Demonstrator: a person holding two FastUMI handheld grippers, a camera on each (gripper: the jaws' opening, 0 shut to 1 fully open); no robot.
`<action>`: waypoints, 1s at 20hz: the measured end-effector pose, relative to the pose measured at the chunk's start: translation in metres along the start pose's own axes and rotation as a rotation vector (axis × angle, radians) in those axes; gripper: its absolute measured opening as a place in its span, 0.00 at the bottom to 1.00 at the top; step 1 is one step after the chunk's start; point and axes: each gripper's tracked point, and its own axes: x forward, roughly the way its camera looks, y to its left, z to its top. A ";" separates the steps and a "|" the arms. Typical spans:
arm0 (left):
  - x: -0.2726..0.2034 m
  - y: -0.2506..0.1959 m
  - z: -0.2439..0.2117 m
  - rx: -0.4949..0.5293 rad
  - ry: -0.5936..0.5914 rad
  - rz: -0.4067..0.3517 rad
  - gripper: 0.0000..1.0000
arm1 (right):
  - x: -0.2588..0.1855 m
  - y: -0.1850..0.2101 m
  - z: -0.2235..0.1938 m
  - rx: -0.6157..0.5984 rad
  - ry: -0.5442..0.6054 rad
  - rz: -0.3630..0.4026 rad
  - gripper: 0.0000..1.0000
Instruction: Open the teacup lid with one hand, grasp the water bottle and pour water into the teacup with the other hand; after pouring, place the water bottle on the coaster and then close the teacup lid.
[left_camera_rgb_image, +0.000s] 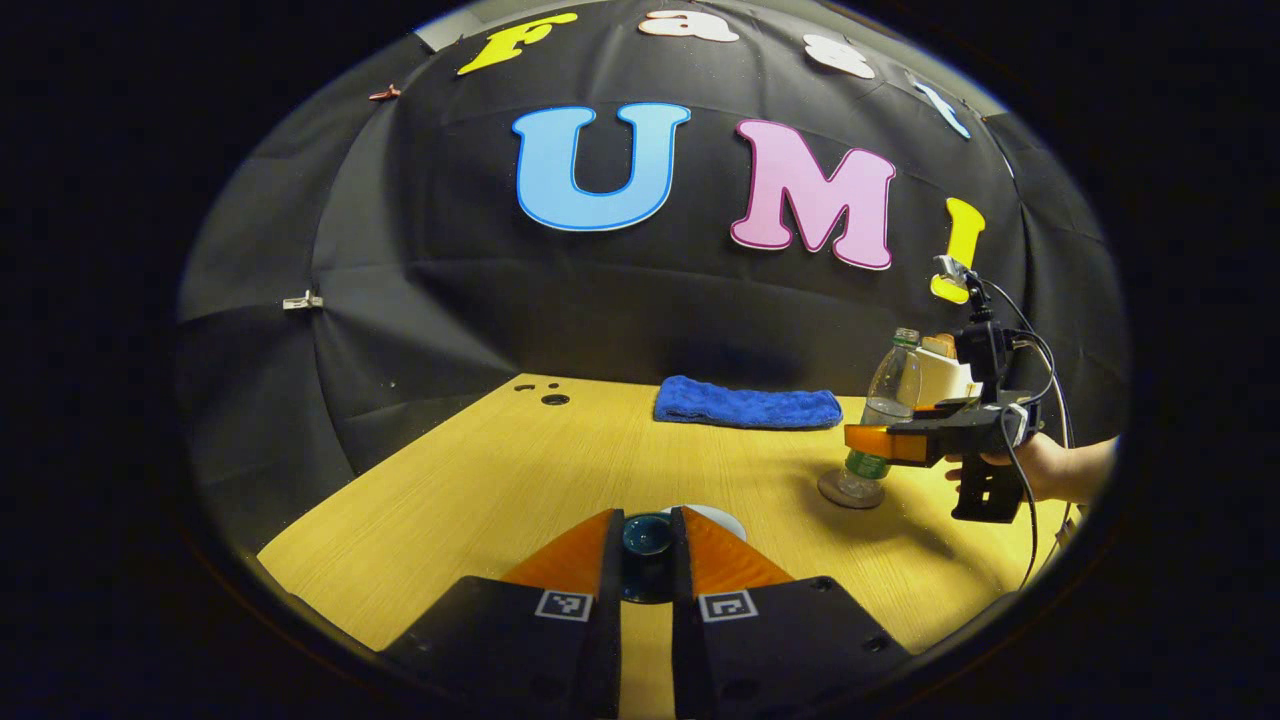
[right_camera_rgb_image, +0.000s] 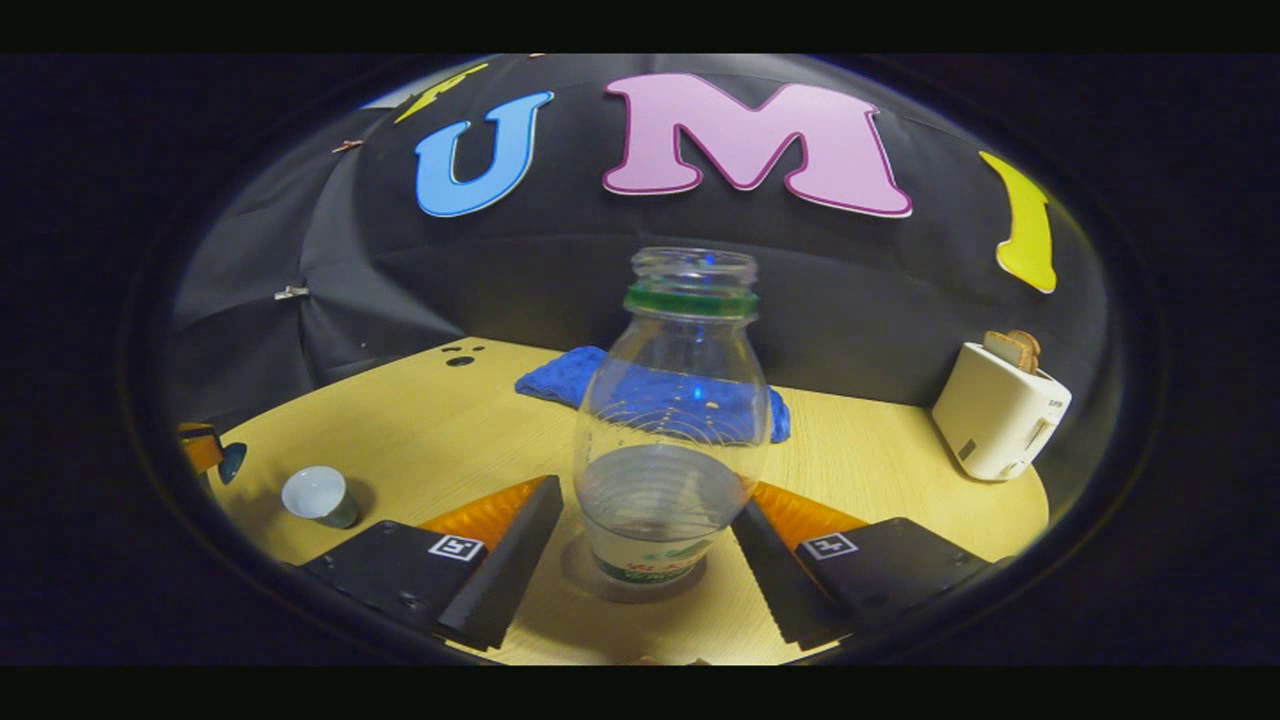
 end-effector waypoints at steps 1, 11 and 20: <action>0.001 -0.001 0.001 0.003 -0.002 0.001 0.24 | -0.002 -0.001 -0.002 -0.006 0.007 -0.002 0.99; 0.029 -0.013 0.008 0.006 -0.010 -0.014 0.24 | -0.076 -0.006 -0.044 -0.005 0.071 -0.052 0.99; 0.066 -0.027 -0.009 0.012 0.010 -0.033 0.24 | -0.147 -0.006 -0.048 0.069 0.084 -0.093 0.99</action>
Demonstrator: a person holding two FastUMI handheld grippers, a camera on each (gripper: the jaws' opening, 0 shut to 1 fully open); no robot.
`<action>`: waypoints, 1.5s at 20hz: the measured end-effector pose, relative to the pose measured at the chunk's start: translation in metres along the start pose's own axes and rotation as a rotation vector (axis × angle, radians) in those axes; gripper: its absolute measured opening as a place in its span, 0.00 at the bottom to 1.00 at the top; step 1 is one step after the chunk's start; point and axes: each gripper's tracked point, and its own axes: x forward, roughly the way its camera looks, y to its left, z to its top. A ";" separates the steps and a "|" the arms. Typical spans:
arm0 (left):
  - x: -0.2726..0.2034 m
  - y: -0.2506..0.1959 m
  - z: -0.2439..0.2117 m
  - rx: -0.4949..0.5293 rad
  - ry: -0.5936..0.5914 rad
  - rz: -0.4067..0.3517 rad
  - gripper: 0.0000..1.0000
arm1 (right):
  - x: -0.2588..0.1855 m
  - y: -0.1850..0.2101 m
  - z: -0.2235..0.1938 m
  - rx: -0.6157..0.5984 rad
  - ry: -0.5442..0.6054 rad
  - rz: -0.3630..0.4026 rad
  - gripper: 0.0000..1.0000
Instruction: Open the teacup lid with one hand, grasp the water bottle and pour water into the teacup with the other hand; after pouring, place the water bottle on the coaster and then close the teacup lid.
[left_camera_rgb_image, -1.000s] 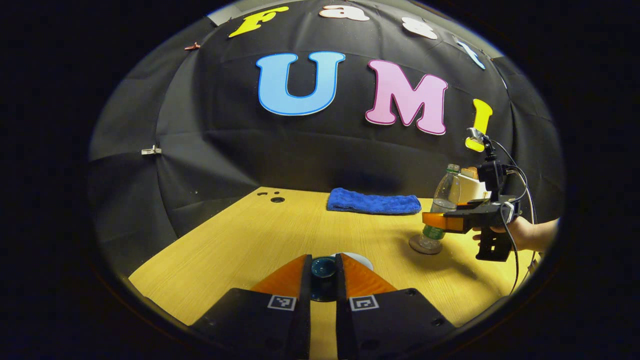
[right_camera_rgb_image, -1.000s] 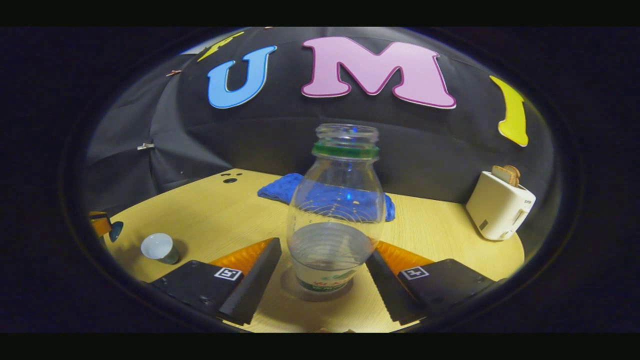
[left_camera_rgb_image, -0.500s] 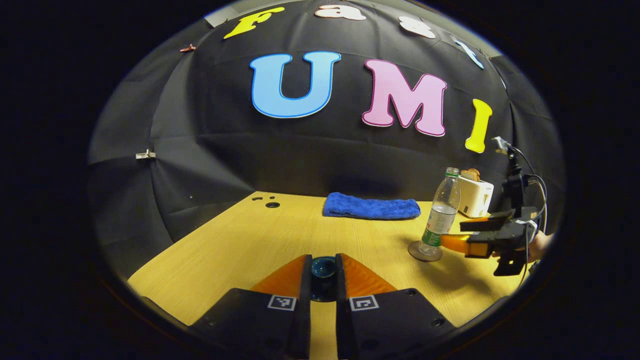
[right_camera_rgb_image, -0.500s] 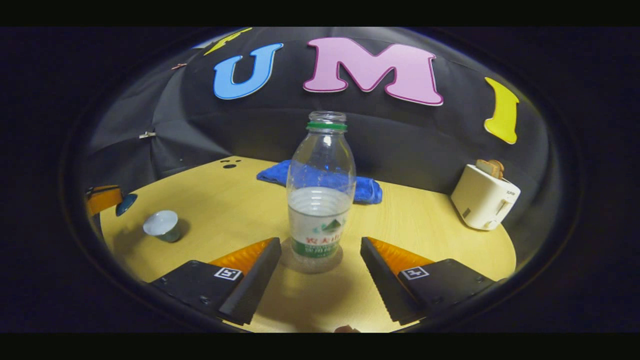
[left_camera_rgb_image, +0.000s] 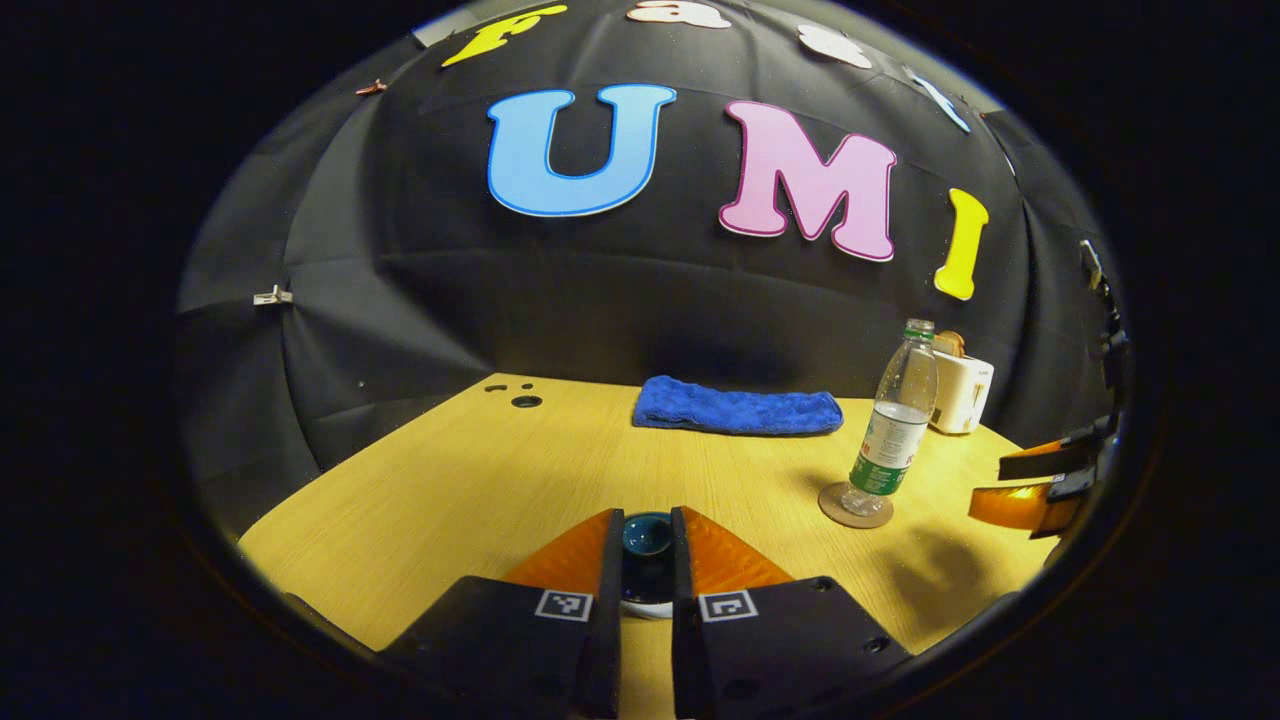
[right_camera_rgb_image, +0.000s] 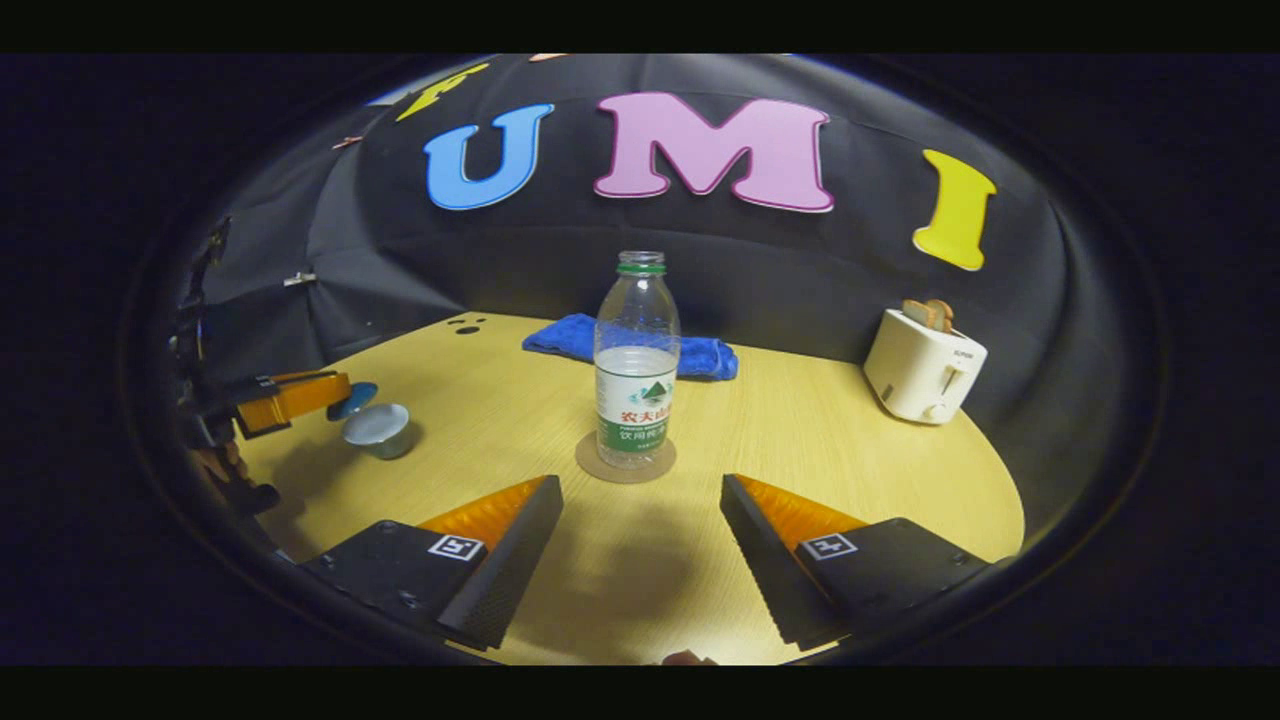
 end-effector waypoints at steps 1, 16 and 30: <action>0.002 -0.002 -0.004 0.018 0.007 0.000 0.24 | -0.004 -0.005 0.000 0.019 0.002 -0.022 0.98; 0.012 -0.013 -0.026 0.086 0.050 -0.013 0.26 | -0.016 -0.013 -0.025 0.107 0.064 -0.065 0.99; -0.023 0.003 0.022 0.037 -0.020 0.034 0.92 | -0.032 -0.011 0.014 0.087 0.018 -0.088 0.98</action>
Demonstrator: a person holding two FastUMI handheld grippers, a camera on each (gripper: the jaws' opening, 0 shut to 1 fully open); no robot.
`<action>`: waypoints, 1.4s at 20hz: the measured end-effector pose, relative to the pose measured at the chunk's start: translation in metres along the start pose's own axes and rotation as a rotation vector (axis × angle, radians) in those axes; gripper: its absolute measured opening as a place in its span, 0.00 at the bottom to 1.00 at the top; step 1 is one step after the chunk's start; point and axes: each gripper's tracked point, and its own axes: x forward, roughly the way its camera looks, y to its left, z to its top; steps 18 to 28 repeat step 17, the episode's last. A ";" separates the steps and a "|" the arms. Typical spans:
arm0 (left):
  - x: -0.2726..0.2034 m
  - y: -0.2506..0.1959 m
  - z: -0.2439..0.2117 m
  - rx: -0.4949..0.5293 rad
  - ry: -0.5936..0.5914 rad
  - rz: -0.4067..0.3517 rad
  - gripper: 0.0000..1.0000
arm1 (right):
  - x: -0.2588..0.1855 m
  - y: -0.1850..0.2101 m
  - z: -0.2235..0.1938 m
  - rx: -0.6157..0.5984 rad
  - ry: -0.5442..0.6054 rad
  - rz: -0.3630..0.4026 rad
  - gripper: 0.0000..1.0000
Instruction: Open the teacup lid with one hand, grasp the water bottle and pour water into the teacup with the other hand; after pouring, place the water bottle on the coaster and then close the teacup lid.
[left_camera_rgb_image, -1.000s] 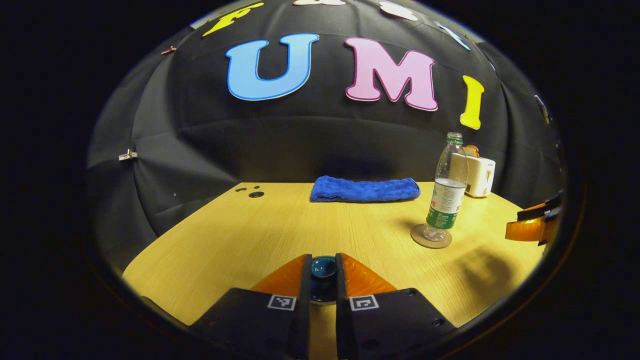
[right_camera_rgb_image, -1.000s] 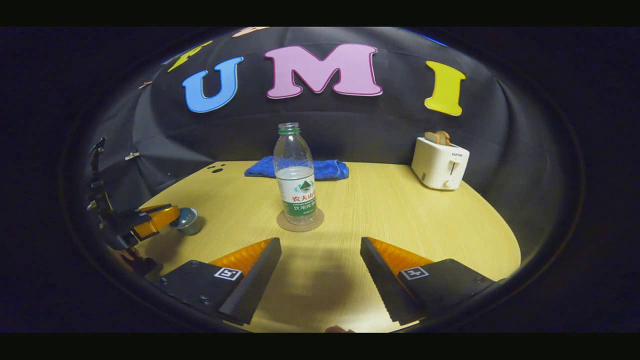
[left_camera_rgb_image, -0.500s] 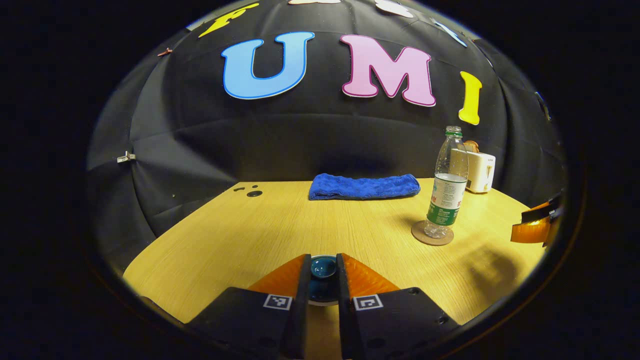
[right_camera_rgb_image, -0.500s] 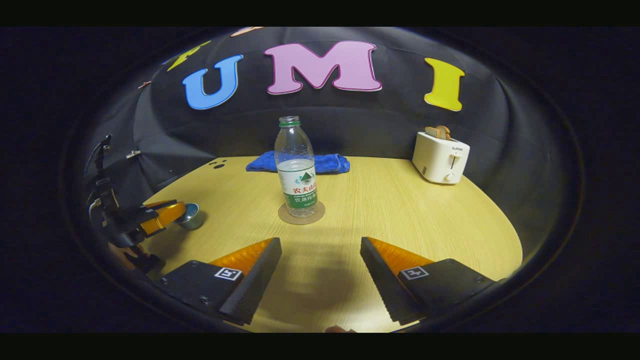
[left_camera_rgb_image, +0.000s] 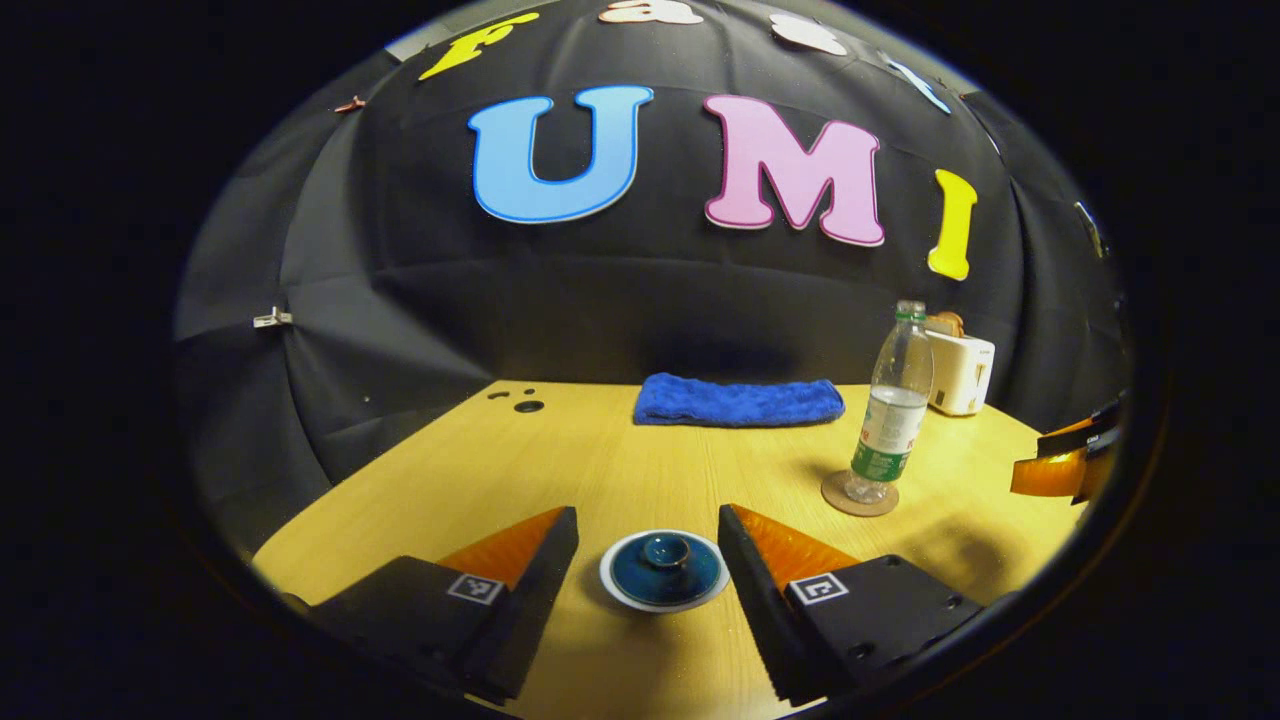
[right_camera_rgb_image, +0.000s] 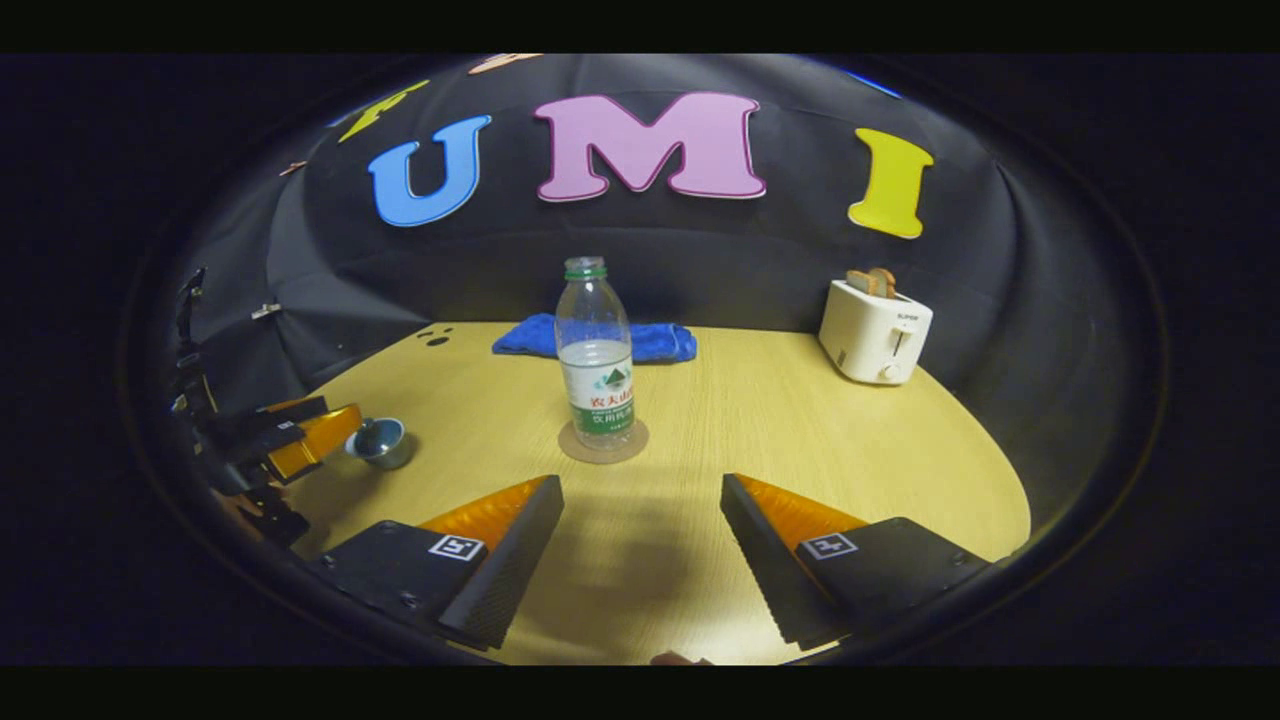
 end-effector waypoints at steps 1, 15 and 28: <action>-0.007 0.003 0.011 -0.003 -0.011 0.001 0.92 | -0.004 0.001 0.009 -0.001 -0.012 -0.005 0.98; -0.118 0.025 0.189 -0.034 -0.209 -0.016 0.96 | -0.111 0.025 0.158 -0.019 -0.260 -0.057 0.98; -0.137 0.021 0.210 -0.038 -0.242 -0.042 0.96 | -0.130 0.026 0.169 0.005 -0.295 -0.066 0.98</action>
